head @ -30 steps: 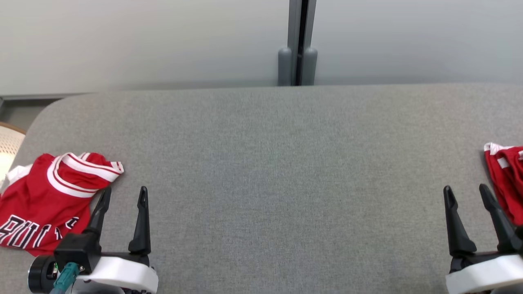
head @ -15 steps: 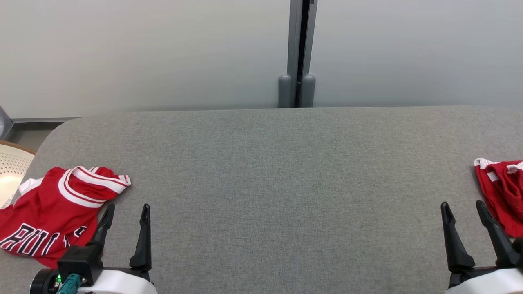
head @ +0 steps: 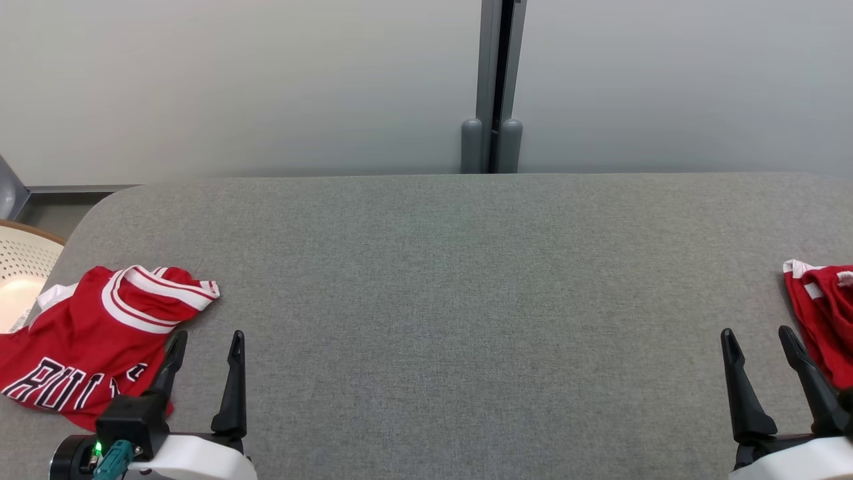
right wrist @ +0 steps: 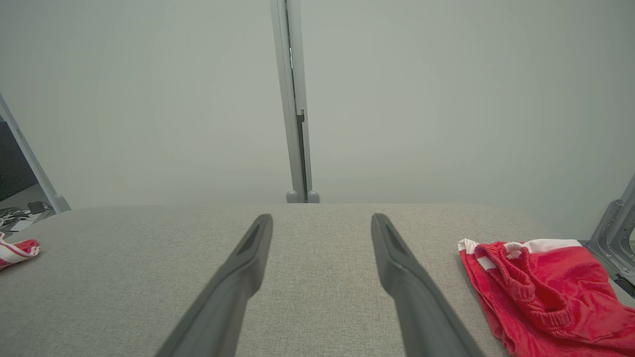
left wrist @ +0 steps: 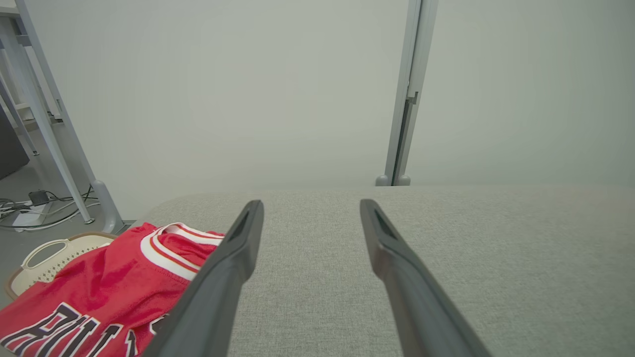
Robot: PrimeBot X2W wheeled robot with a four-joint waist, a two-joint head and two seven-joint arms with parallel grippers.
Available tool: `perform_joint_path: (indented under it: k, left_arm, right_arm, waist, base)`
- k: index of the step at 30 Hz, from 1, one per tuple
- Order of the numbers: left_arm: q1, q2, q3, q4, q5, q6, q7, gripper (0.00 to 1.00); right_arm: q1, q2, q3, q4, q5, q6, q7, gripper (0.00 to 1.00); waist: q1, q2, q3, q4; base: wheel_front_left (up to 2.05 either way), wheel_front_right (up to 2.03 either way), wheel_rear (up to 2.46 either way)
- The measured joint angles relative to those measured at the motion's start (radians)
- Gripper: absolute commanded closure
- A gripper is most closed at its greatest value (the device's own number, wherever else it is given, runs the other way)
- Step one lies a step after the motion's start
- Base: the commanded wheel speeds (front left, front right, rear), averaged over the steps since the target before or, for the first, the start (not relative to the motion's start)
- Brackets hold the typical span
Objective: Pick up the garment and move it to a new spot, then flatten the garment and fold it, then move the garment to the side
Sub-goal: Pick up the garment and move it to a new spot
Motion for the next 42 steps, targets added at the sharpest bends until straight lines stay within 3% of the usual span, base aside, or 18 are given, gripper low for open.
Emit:
perform_joint_path:
  k: [6,11,21,29,42]
  left_arm:
    - [-0.019,-0.002,-0.001,0.011,-0.001,-0.004,-0.007,0.00]
    - [-0.065,-0.006,-0.007,0.022,-0.008,-0.034,-0.018,0.00]
    - [-0.165,-0.033,-0.006,0.088,-0.009,-0.101,-0.055,0.00]
    - [-0.171,-0.047,0.040,0.103,0.009,-0.143,-0.066,0.00]
    - [-0.162,-0.127,0.136,0.083,0.100,-0.212,-0.067,0.00]
  right_arm:
    - [0.003,0.001,-0.005,-0.009,-0.001,0.000,0.000,0.00]
    - [0.014,0.003,-0.007,-0.037,-0.005,0.000,0.000,0.00]
    - [-0.007,-0.012,0.029,-0.103,-0.013,-0.001,0.026,0.00]
    - [-0.023,-0.025,0.043,-0.123,-0.016,-0.001,0.044,0.00]
    - [-0.046,-0.039,0.050,-0.128,-0.013,-0.001,0.054,0.00]
  waist:
    - [0.0000,0.0000,0.006,0.025]
    - [0.0000,0.0000,0.012,0.083]
    - [0.0000,0.0000,0.044,0.294]
    - [0.0000,0.0000,0.064,0.425]
    - [0.0000,0.0000,0.096,0.461]
  base:
    - [0.00,0.00,0.00]
    - [0.00,0.00,0.00]
    - [0.00,0.00,0.00]
    - [0.00,0.00,0.00]
    - [0.00,0.00,0.00]
